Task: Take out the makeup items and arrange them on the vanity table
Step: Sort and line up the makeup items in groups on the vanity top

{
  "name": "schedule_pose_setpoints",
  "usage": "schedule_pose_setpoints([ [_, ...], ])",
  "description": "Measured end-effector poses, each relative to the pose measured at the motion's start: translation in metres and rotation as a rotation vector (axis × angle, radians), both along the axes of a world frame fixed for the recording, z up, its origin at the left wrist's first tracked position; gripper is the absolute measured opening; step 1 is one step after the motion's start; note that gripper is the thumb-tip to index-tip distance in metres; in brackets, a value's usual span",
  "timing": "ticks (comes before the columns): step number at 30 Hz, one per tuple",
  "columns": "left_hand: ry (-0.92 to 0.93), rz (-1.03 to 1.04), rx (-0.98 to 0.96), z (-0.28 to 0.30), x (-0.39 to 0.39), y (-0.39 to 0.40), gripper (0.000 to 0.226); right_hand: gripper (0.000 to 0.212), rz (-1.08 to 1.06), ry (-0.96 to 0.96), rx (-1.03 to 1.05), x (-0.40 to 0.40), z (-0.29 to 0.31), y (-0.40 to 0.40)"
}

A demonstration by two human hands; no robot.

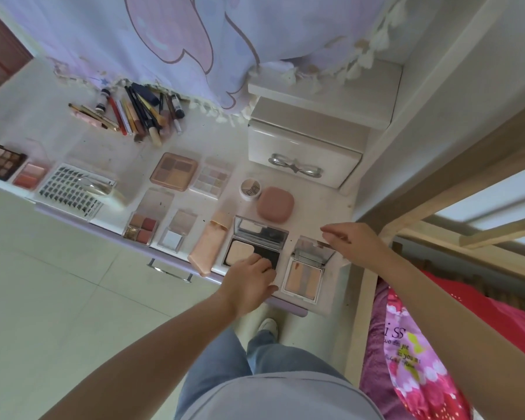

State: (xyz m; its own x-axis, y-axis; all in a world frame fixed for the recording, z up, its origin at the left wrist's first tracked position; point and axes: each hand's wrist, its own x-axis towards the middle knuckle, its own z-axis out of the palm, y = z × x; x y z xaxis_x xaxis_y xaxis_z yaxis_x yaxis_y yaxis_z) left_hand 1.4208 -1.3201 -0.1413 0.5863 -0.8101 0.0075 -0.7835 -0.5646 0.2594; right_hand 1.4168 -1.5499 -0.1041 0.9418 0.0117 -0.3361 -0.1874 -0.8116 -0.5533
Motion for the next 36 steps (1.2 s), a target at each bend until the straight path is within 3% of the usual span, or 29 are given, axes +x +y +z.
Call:
schedule_pose_setpoints([
  [6, 0.019, 0.302, -0.026, 0.017, 0.039, 0.029, 0.032, 0.031, 0.053, -0.07, -0.029, 0.068, -0.009, 0.035],
  [11, 0.095, 0.48, -0.096, 0.022, 0.071, 0.04, 0.036, 0.071, 0.212, 0.092, -0.236, 0.111, -0.033, 0.062],
  [13, 0.118, 0.492, -0.122, 0.022, 0.084, 0.044, 0.037, 0.078, 0.229, 0.093, -0.291, 0.116, -0.039, 0.066],
  [16, 0.192, 0.475, -0.139, 0.026, 0.107, 0.049, 0.038, 0.079, 0.221, 0.082, -0.271, 0.115, -0.039, 0.068],
  [19, 0.301, 0.418, -0.139, 0.036, 0.133, 0.048, 0.038, 0.062, 0.077, 0.059, -0.141, 0.106, -0.026, 0.062],
  [24, 0.572, 0.259, -0.166, 0.073, 0.174, 0.032, 0.049, 0.058, -0.122, 0.024, 0.091, 0.096, 0.031, 0.049],
  [29, 0.905, 0.089, -0.39, 0.128, 0.198, 0.003, 0.056, 0.052, -0.204, -0.222, 0.329, 0.11, 0.103, 0.067],
  [36, 1.025, -0.015, -0.58, 0.159, 0.224, -0.001, 0.051, 0.05, -0.348, -0.391, 0.433, 0.113, 0.139, 0.087],
])
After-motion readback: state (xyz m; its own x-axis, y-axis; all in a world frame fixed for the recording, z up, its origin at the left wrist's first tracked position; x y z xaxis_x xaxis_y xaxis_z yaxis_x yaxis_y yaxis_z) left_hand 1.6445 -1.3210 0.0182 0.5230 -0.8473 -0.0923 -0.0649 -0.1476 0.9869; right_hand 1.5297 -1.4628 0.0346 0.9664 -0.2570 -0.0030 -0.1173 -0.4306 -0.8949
